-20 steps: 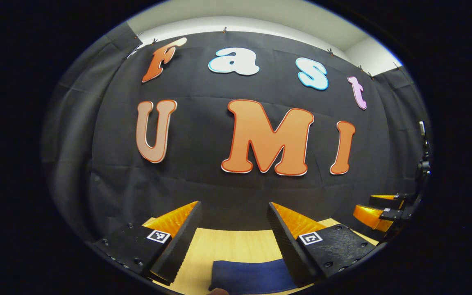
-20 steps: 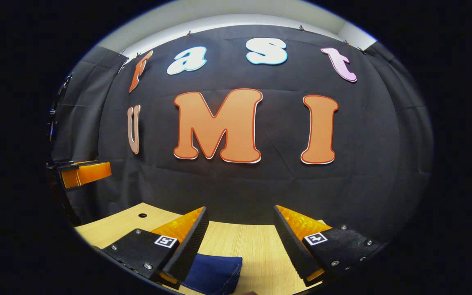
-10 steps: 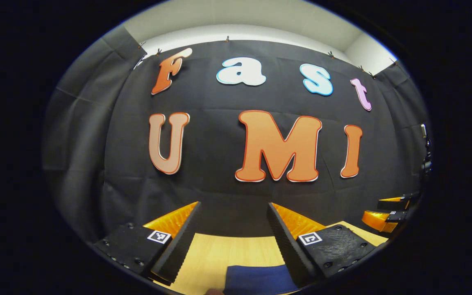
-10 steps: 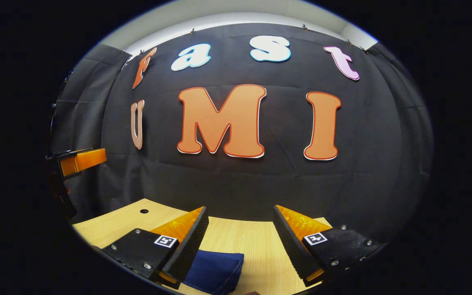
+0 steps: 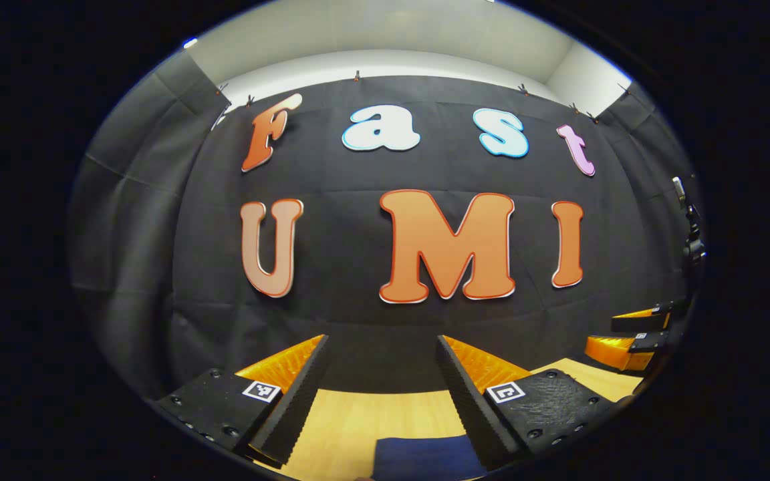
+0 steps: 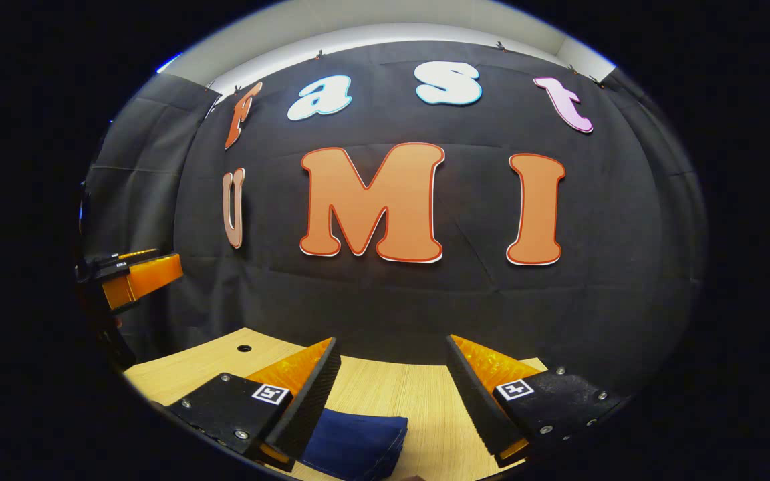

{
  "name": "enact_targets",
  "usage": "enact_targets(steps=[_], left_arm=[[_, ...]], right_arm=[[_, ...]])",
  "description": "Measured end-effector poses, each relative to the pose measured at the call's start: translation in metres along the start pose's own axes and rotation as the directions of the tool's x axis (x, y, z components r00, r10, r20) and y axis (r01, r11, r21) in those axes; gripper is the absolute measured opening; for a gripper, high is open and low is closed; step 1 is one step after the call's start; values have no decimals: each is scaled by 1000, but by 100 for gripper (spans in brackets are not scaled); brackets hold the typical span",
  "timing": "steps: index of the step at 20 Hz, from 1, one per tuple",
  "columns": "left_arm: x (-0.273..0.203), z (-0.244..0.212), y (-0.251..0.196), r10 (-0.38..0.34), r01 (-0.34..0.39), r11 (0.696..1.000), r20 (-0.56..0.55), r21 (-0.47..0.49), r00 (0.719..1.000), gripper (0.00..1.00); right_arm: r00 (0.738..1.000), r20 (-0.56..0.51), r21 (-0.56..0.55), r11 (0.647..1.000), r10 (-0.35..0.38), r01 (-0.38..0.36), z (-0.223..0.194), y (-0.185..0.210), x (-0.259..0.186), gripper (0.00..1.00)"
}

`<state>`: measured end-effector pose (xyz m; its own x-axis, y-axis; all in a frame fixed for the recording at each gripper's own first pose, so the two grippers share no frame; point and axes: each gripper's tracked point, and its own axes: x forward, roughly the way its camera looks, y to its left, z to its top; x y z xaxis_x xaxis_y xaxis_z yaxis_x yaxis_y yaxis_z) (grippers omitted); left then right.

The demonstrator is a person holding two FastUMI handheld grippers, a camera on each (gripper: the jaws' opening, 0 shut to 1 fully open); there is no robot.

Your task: Grasp the waist and the cuffs of the jeans and fold them to make the two legs overlap; first hold the waist and fold one-third of the jeans toward the cuffs, then hold the cuffs and fold the remaining one-third in the same direction to finish folding.

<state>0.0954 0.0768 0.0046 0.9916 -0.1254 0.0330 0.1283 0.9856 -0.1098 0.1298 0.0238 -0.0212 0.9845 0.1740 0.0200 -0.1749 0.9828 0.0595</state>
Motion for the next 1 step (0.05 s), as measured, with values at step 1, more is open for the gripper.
enact_targets(steps=[1], left_arm=[[-1,-5,0,1,-1,1000,-12,6,1000,96]], right_arm=[[1000,4,3,1000,3,-3,1,3,-1,96]])
